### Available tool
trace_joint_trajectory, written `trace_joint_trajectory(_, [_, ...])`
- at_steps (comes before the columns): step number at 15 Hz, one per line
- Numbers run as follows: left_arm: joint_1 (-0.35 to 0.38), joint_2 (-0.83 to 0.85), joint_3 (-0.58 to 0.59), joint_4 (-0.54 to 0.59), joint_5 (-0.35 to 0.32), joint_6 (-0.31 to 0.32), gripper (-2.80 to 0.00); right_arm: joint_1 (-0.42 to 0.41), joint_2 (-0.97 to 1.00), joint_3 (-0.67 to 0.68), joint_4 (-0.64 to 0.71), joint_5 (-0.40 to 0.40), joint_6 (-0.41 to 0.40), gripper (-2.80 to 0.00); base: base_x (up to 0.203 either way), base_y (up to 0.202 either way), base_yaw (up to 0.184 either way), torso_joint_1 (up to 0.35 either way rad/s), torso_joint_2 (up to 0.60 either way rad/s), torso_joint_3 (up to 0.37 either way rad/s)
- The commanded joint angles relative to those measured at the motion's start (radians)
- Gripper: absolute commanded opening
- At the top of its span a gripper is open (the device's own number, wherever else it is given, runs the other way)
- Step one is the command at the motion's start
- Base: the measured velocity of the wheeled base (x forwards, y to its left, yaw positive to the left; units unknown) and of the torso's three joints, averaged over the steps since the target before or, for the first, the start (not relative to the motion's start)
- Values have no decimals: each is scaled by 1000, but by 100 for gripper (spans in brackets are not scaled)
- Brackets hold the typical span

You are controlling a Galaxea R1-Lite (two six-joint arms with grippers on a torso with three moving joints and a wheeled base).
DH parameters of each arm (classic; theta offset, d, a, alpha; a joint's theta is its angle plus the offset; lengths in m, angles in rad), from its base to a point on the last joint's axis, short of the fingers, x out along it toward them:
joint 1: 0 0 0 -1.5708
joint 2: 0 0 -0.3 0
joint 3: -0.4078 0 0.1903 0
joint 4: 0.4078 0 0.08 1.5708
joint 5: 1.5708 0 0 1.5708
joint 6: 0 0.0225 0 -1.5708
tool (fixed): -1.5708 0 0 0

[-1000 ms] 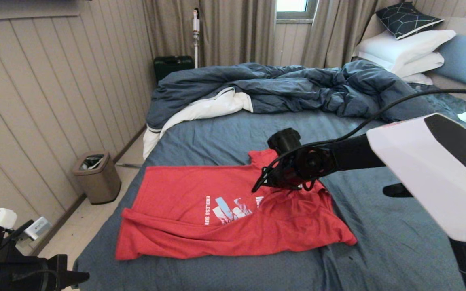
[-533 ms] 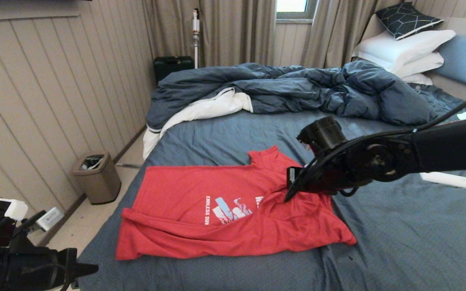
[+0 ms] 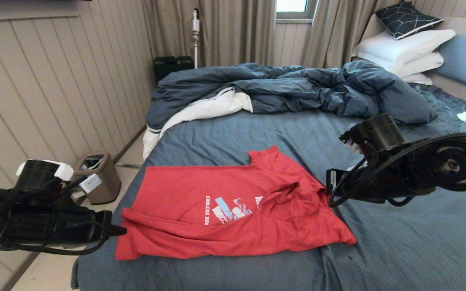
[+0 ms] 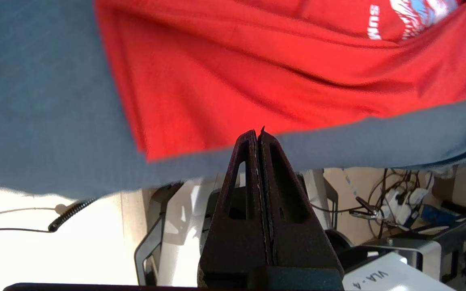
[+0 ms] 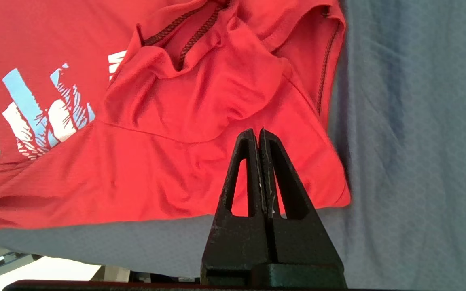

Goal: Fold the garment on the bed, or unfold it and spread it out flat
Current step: Fold the red T-shirt

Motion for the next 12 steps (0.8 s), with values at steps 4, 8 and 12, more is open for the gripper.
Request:
trace_joint_trajectory(4, [-51, 149, -68, -2, 35, -1, -280, 1, -3, 5, -6, 5, 2, -280, 0, 0, 0, 0, 0, 0])
trace_joint_trajectory(8, [-64, 229, -123, -2, 64, -1, -280, 1, 5, -2, -8, 7, 2, -280, 0, 0, 0, 0, 0, 0])
trace_joint_trajectory(12, [-66, 313, -215, -2, 99, 15, -280, 2, 30, -15, -11, 8, 2, -280, 0, 0, 0, 0, 0, 0])
